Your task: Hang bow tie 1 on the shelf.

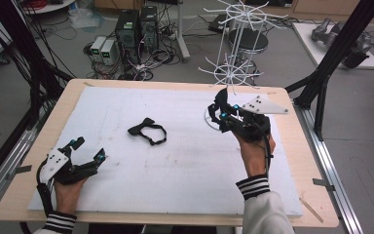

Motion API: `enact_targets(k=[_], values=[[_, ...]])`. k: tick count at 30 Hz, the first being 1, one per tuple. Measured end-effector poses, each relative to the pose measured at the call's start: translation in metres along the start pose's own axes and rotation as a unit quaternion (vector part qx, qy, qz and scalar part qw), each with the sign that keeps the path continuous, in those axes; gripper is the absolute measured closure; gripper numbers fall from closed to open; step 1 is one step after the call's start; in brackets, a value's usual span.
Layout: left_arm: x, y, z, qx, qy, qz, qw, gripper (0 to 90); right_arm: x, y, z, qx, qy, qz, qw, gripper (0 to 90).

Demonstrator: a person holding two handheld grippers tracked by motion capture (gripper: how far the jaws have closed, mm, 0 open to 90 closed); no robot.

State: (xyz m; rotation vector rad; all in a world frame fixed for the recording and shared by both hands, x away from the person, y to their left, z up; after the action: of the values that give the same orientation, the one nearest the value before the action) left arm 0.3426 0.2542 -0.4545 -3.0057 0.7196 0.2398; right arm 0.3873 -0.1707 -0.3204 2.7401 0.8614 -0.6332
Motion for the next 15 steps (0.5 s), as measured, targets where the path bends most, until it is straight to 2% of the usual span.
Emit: enact_targets(k=[15], values=[[0.000, 0.000, 0.000, -0.001, 0.000, 0.000, 1.0000, 13.7, -0.006, 0.023, -0.018, 0.018, 0.026, 0.014, 0.9994, 75.6]])
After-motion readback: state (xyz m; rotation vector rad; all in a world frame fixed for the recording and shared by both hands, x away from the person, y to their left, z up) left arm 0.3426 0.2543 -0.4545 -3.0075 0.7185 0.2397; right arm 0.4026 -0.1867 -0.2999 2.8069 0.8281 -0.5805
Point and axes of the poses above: each handheld gripper's, and its own axes: x roughly forward along the jaws, z roughly out of its underside, y roughly to its right, the point moved 8 cm from there along x, roughly forward along the jaws, and after that the axes turned 9 degrees about -y, right-handed, at the moved point
